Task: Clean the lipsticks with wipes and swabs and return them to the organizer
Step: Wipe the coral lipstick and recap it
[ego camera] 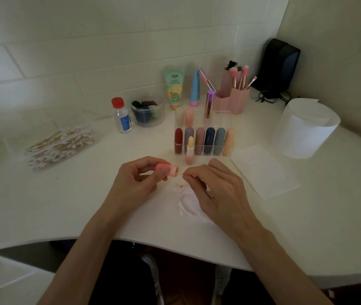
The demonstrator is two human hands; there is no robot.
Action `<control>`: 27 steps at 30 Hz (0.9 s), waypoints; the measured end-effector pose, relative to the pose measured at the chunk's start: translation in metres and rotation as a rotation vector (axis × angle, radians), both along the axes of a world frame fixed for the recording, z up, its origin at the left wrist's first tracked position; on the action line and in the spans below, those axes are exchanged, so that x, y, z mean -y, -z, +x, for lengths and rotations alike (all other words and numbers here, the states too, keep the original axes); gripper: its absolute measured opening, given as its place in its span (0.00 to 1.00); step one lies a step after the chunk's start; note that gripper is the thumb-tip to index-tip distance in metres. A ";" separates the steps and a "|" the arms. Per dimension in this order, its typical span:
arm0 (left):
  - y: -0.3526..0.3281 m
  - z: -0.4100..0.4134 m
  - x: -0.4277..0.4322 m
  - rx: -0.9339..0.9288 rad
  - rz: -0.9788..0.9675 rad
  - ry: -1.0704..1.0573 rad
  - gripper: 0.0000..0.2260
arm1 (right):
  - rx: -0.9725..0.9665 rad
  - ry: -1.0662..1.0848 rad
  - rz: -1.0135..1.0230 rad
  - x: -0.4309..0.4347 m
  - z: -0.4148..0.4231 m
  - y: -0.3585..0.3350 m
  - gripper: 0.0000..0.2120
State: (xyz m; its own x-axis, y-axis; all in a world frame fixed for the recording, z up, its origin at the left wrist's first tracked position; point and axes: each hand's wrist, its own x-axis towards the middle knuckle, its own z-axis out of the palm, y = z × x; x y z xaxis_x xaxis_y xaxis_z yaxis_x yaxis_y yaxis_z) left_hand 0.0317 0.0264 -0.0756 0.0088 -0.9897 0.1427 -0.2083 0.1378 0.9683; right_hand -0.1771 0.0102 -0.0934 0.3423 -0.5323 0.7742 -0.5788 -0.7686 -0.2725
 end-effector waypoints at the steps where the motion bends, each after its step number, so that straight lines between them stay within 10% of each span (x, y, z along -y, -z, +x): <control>1: -0.001 -0.001 -0.001 -0.002 -0.001 0.002 0.11 | 0.004 0.006 -0.001 0.000 0.000 -0.001 0.04; 27: 0.002 0.003 0.000 -0.101 0.006 0.047 0.09 | 0.002 0.127 0.039 0.005 0.000 0.012 0.14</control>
State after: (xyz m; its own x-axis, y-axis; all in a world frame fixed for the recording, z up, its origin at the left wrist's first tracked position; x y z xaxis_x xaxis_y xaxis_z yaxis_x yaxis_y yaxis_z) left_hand 0.0344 0.0264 -0.0778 -0.0236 -0.9902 0.1376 -0.1025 0.1393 0.9849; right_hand -0.1771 0.0055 -0.1052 0.2687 -0.6011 0.7527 -0.6701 -0.6780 -0.3022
